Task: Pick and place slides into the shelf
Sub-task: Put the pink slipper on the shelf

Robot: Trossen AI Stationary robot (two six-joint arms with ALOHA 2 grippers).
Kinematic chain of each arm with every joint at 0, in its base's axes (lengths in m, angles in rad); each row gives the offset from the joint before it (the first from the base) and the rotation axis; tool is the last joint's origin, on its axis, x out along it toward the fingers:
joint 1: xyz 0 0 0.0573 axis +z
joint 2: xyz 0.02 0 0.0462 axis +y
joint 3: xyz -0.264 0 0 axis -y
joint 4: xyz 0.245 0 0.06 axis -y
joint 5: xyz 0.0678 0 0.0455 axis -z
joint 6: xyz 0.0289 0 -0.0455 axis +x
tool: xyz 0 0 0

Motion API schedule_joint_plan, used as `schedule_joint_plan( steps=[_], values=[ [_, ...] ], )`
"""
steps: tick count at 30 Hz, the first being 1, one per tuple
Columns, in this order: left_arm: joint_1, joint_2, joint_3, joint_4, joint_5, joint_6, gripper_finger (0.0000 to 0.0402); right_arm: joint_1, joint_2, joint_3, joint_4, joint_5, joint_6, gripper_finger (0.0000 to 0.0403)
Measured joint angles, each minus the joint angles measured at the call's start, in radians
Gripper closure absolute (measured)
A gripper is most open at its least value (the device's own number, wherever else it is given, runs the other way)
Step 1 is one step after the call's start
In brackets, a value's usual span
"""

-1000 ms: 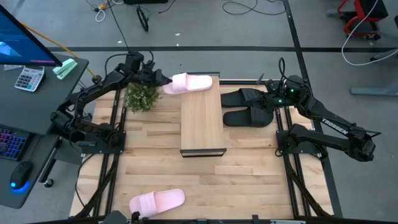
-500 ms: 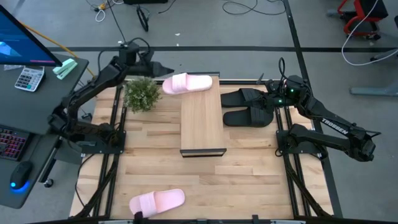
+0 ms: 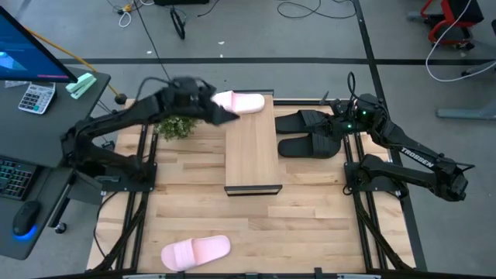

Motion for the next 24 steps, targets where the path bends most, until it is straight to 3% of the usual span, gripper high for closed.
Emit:
schedule_joint_plan(
  steps=[3, 14, 24],
  values=[
    [-0.107, 0.022, -0.001, -0.031, -0.104, -0.022, 0.0190, 0.000, 0.000, 0.000, 0.000, 0.000, 0.000, 0.0386],
    [-0.378, 0.089, -0.002, -0.156, -0.336, -0.208, 0.0195, 0.000, 0.000, 0.000, 0.000, -0.042, -0.006, 0.0389],
    [-0.649, 0.096, -0.002, -0.243, -0.529, -0.701, 0.0193, 0.000, 0.000, 0.000, -0.065, -0.191, -0.061, 0.0389]
  ],
)
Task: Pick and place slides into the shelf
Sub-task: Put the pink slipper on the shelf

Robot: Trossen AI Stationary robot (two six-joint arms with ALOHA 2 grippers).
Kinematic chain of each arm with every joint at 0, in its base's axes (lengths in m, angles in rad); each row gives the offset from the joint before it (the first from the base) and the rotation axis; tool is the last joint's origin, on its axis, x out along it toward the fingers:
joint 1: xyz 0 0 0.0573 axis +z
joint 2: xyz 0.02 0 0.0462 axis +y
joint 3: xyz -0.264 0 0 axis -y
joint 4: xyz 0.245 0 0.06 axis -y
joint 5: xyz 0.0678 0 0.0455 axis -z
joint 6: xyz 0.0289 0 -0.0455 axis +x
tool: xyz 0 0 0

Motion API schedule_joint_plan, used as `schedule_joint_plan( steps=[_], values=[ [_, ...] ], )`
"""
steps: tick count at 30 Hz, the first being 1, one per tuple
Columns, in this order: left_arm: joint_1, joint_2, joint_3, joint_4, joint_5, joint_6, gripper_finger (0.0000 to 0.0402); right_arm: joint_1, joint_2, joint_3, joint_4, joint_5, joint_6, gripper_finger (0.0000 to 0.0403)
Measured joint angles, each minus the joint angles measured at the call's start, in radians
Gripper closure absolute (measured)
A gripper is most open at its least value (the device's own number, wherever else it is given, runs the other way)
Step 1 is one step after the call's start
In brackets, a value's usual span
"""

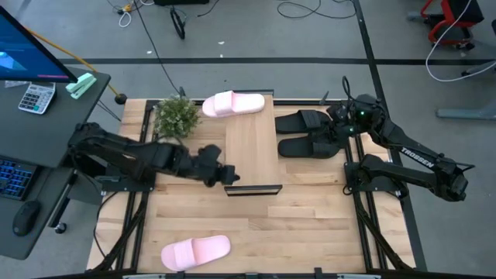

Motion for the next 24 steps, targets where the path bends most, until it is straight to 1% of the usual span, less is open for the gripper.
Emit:
schedule_joint_plan(
  steps=[2, 4, 6, 9, 12, 17, 21, 24],
  values=[
    [-0.047, -0.002, 0.000, 0.002, -0.005, -0.090, 0.0196, 0.000, -0.001, 0.000, -0.031, -0.021, -0.036, 0.0389],
    [-0.102, -0.005, 0.003, 0.016, -0.036, -0.168, 0.0199, 0.000, -0.001, 0.000, -0.067, -0.041, -0.076, 0.0389],
    [-0.155, -0.005, 0.022, 0.010, -0.063, -0.215, 0.0203, 0.000, -0.001, 0.000, -0.102, -0.049, -0.109, 0.0386],
    [-0.225, -0.007, 0.042, -0.005, -0.072, -0.284, 0.0210, 0.000, -0.001, 0.000, -0.138, -0.052, -0.144, 0.0384],
    [-0.295, -0.006, 0.045, -0.058, -0.092, -0.381, 0.0216, 0.000, -0.001, 0.000, -0.144, -0.063, -0.157, 0.0383],
    [-0.415, 0.032, 0.046, -0.224, -0.084, -0.575, 0.0221, 0.000, -0.001, 0.000, -0.144, -0.069, -0.164, 0.0383],
    [-0.505, 0.075, 0.045, -0.290, -0.078, -0.691, 0.0216, 0.000, -0.001, 0.000, -0.144, -0.068, -0.156, 0.0383],
    [-0.551, 0.109, 0.045, -0.294, -0.073, -0.749, 0.0209, 0.000, -0.001, 0.000, -0.144, -0.068, -0.145, 0.0383]
  ],
)
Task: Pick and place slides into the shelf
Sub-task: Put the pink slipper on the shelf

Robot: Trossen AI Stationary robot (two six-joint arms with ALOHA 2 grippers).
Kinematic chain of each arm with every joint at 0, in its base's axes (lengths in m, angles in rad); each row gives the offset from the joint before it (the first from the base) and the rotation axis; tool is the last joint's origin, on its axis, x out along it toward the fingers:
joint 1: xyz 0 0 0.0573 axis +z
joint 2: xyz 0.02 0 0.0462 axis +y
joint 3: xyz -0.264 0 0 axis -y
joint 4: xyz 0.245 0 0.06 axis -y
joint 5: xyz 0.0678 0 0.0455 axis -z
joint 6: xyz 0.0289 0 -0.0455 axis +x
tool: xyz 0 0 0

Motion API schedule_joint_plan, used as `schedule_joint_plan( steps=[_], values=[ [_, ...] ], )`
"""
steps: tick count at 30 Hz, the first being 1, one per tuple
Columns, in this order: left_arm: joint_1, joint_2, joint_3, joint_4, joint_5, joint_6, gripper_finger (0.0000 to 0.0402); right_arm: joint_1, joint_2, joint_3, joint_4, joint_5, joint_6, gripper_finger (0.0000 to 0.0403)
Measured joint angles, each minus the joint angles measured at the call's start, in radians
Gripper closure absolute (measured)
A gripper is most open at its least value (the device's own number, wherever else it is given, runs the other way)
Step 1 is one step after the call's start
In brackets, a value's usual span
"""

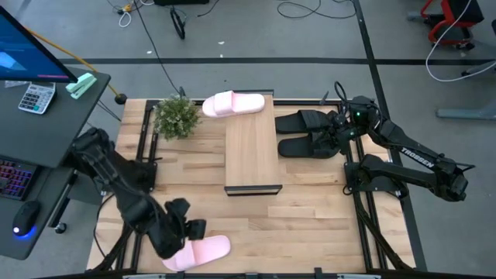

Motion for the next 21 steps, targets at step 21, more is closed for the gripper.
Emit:
schedule_joint_plan(
  steps=[21],
  values=[
    [0.036, 0.144, 0.002, 0.348, -0.038, 0.372, 0.0211, 0.000, 0.000, 0.000, 0.003, 0.058, 0.086, 0.0383]
  ],
)
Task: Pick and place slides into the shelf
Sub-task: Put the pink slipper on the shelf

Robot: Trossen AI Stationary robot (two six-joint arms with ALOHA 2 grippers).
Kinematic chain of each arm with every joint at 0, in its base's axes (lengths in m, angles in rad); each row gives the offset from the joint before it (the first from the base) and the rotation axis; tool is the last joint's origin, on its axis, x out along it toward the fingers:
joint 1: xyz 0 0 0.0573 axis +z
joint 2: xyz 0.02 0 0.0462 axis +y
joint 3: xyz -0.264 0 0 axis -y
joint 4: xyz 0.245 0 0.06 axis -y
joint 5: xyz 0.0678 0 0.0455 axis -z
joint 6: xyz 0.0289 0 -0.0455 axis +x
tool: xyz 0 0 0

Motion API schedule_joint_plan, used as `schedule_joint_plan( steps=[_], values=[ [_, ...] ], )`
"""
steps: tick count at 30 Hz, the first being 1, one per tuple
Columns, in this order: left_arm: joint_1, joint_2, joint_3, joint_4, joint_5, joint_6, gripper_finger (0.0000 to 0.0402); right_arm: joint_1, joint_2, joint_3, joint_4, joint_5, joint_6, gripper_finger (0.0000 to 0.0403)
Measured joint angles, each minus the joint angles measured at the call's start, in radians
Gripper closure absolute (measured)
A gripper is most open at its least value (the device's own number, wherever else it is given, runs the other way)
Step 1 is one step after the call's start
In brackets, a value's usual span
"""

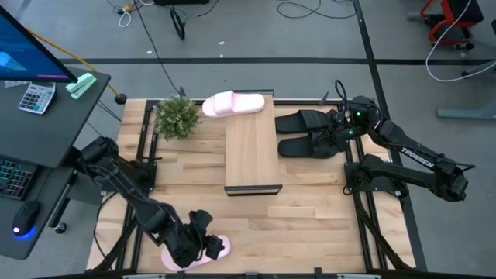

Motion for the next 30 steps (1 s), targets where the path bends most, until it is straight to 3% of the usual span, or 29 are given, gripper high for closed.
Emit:
schedule_joint_plan(
  steps=[7, 15, 20, 24, 30],
  values=[
    [-0.014, -0.001, -0.002, -0.120, 0.191, -0.068, 0.0224, 0.000, 0.000, 0.000, 0.000, 0.001, -0.001, 0.0383],
    [-0.101, -0.001, -0.002, -0.282, 0.322, -0.332, 0.0237, 0.000, 0.000, 0.000, 0.000, 0.000, 0.000, 0.0383],
    [-0.166, -0.001, -0.002, -0.327, 0.324, -0.466, 0.0244, 0.000, 0.000, 0.000, 0.000, 0.000, 0.000, 0.0383],
    [-0.193, -0.001, -0.013, -0.346, 0.297, -0.485, 0.0242, 0.000, 0.000, 0.000, 0.000, 0.003, 0.003, 0.0383],
    [-0.209, 0.001, -0.013, -0.379, 0.089, -0.396, 0.0231, 0.000, 0.000, 0.000, 0.000, 0.019, 0.027, 0.0383]
  ],
)
